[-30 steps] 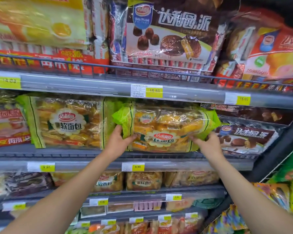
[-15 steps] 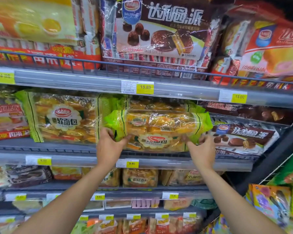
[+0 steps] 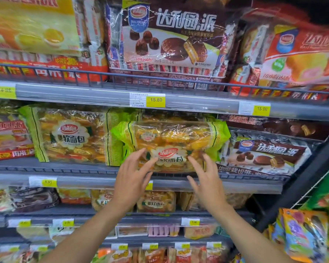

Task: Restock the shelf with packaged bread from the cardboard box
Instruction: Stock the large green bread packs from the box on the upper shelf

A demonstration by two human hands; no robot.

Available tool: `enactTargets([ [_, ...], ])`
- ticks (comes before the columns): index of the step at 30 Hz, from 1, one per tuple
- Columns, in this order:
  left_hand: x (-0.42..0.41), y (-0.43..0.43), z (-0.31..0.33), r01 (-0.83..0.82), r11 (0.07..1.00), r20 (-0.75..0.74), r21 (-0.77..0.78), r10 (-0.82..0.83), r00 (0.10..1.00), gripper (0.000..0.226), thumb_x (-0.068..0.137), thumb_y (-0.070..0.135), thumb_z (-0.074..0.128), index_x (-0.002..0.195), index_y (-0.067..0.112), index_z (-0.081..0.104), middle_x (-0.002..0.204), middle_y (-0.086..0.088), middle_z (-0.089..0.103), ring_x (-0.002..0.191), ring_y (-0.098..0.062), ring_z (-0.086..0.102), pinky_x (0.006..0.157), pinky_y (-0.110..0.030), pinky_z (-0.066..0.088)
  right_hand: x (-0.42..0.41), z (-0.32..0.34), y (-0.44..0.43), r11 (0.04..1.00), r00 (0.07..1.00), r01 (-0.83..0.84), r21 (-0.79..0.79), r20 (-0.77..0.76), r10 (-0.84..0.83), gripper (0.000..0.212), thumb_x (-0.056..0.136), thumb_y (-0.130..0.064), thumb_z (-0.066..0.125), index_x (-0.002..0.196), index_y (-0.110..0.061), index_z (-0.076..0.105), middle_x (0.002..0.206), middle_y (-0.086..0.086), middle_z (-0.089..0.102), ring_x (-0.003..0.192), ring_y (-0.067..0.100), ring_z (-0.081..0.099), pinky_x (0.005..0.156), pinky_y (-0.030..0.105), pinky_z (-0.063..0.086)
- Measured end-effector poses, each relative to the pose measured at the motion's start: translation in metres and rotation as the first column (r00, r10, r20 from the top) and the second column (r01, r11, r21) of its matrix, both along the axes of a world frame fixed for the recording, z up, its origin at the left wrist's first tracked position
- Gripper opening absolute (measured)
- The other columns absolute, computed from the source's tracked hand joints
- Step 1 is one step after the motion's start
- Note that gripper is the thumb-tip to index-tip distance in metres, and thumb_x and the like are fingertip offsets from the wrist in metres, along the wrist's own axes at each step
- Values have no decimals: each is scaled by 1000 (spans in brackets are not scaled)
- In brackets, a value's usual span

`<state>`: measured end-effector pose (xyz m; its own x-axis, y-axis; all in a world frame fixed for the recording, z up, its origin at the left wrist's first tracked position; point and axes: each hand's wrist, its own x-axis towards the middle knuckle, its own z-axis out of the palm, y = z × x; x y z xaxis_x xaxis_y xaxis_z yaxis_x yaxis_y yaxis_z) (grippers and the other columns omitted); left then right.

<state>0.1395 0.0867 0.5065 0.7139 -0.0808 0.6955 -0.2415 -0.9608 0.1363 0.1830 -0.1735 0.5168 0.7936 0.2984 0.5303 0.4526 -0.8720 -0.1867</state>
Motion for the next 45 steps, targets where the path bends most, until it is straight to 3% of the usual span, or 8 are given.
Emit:
enactTargets([
  [6, 18, 7, -1, -94, 980, -36, 177, 102, 994, 68, 91, 30, 71, 151, 33, 40, 158, -10, 36, 137, -34, 43, 99, -46, 43, 10, 0, 9, 998, 997, 70, 10, 32, -70, 62, 87, -20, 73, 141, -31, 46, 145, 16, 37, 132, 34, 41, 78, 41, 62],
  [15, 42, 14, 1, -69, 975, 13, 212, 68, 998, 65, 86, 32, 75, 145, 34, 48, 154, -8, 43, 130, -32, 48, 91, -42, 43, 29, -4, 13, 994, 996, 51, 95, 64, -57, 53, 83, -15, 78, 130, -25, 55, 138, 17, 41, 127, 35, 45, 82, 39, 58],
  [26, 30, 18, -8, 31, 977, -5, 210, -31, 1000, 53, 90, 37, 65, 141, 35, 50, 150, -4, 46, 122, -30, 52, 83, -40, 44, 16, -25, 4, 996, 993, 79, 28, 80, -81, 35, 91, -27, 66, 125, -23, 56, 128, 16, 47, 119, 33, 50, 82, 44, 58],
  [29, 25, 19, -2, 23, 990, 78, 137, -33, 996, 52, 89, 31, 69, 137, 34, 50, 148, -5, 49, 118, -29, 55, 89, -41, 41, 11, -14, 3, 991, 982, 117, 64, 142, -125, 39, 87, -36, 71, 122, -22, 60, 125, 14, 52, 117, 33, 53, 93, 46, 47],
  [32, 20, 21, 1, -40, 995, 203, 89, 21, 979, 55, 90, 30, 70, 141, 31, 49, 149, -11, 43, 122, -33, 52, 104, -49, 37, 7, -2, 2, 970, 973, 144, 197, 152, -175, 56, 84, -40, 75, 134, -23, 53, 134, 13, 46, 126, 32, 47, 101, 50, 41],
  [35, 21, 19, 3, -83, 990, 159, 117, 63, 985, 67, 88, 35, 73, 148, 31, 45, 156, -14, 35, 135, -35, 44, 114, -58, 30, 8, 5, 5, 966, 981, 139, 217, 104, -164, 75, 82, -43, 76, 146, -27, 41, 145, 13, 35, 134, 31, 39, 100, 49, 46],
  [40, 30, 18, -1, -73, 987, 34, 142, 69, 997, 76, 86, 40, 74, 153, 31, 39, 162, -14, 27, 142, -35, 37, 103, -49, 43, 14, 3, 14, 963, 989, 115, 244, 60, -133, 78, 81, -41, 78, 149, -29, 39, 149, 12, 31, 137, 30, 33, 86, 44, 56],
  [45, 43, 22, -6, -66, 988, 23, 139, 64, 998, 74, 86, 40, 74, 151, 33, 40, 161, -12, 31, 139, -33, 39, 98, -43, 49, 25, 0, 20, 953, 991, 104, 283, 53, -124, 76, 79, -34, 80, 144, -28, 41, 146, 11, 31, 135, 31, 32, 87, 46, 56],
])
